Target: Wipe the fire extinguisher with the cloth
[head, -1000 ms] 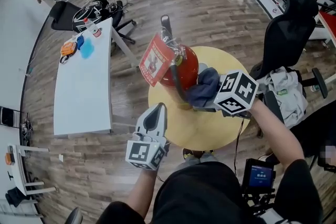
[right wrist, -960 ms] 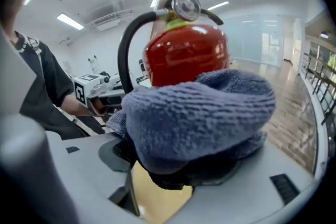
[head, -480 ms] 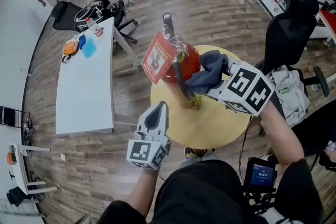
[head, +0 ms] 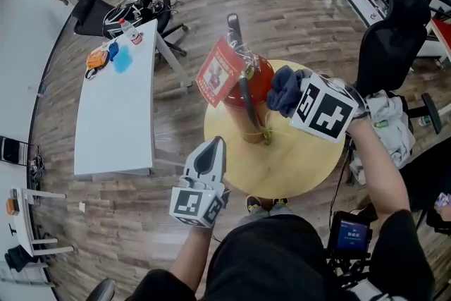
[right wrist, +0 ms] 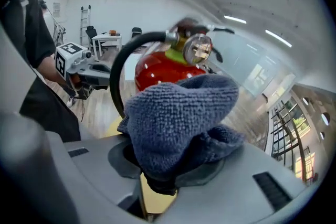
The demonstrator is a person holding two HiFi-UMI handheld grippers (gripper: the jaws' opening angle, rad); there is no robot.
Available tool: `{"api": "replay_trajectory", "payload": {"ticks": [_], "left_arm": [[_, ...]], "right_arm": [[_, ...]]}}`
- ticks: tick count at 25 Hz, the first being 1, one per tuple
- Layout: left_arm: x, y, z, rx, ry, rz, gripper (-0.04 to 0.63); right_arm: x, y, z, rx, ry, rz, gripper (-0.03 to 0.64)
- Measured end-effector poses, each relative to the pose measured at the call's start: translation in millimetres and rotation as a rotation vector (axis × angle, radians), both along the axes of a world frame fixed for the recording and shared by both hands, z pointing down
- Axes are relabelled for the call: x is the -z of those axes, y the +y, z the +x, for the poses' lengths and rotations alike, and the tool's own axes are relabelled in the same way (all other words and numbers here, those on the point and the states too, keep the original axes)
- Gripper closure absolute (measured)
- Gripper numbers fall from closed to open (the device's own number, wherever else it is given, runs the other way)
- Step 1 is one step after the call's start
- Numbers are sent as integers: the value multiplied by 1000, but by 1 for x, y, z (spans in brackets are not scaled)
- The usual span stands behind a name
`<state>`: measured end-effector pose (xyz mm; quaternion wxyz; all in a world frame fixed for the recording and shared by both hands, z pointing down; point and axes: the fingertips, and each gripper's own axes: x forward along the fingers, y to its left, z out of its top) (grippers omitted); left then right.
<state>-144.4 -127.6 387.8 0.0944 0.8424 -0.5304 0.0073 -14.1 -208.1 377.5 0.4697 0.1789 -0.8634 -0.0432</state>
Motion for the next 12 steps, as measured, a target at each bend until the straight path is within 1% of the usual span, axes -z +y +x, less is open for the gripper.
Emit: {"api": "replay_trajectory", "payload": {"ticks": [2,3,5,8,10,12], "left_arm": [[-2,1,-1,3,2,-1,572],[-2,2,-1,5,4,-2,572],[-2,4,-3,10,6,-3,572],[-4,6,-8,15,1,-9,572],[-7,7,-8,16,3,-17,572],[-7,9,-6,12,7,-19,572]], "right_arm": [[-34,5,-5,-7,49,-99,483],[-51,7,-8,-10,73,-132,483],[-71,6,-11,-21,95,-146,487],[-75,4,-12,-62,54,-168,494],[-90,10,-12,-80,69,-240,494],[-123,21,-13,-88,110,-335,494]]}}
